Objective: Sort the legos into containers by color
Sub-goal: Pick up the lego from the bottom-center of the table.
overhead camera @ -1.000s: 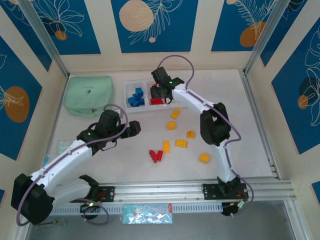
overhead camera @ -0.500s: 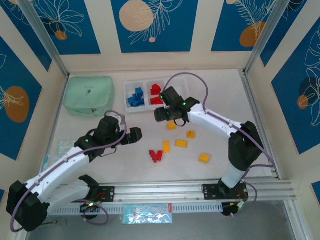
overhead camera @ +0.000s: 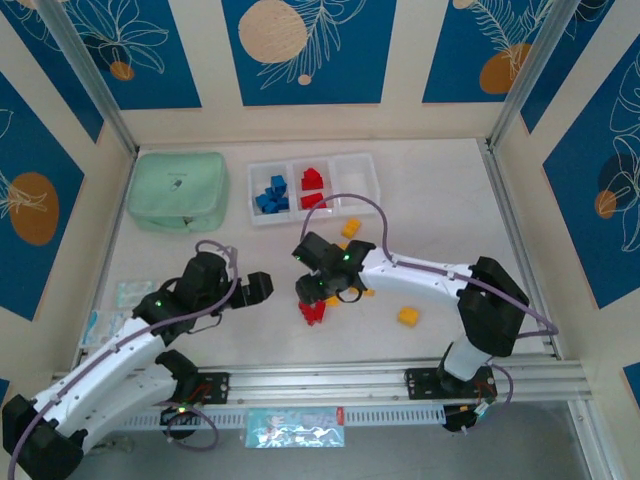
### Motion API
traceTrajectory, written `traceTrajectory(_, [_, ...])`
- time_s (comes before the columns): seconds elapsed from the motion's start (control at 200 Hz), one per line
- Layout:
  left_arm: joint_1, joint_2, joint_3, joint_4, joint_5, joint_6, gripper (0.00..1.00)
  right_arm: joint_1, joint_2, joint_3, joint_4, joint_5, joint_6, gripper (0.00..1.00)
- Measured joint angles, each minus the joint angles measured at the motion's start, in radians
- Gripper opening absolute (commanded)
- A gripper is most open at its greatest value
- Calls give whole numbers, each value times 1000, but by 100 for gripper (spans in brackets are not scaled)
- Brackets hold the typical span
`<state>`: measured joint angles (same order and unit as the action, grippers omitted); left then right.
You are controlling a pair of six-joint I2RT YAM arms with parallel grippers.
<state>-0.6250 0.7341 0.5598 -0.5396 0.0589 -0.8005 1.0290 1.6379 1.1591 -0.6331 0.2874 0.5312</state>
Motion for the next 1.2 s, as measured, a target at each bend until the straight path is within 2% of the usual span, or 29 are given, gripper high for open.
traceTrajectory(0.26, [0,-36,-14,-48,0,-14,99,45,143,79,-22,11,-10,46])
traceTrajectory(0.58, [0,-92,-43,-79,-29,-30,99,53,230,127,-27,18,-31,43])
traceTrajectory(0.965, [0,-92,-43,-83,-42,-30,99,58,264,143,-36,31,-45,27])
traceTrajectory(1.2, [0,-90,-43,-83,-42,-28,99,52,254,172,-46,39,-52,26])
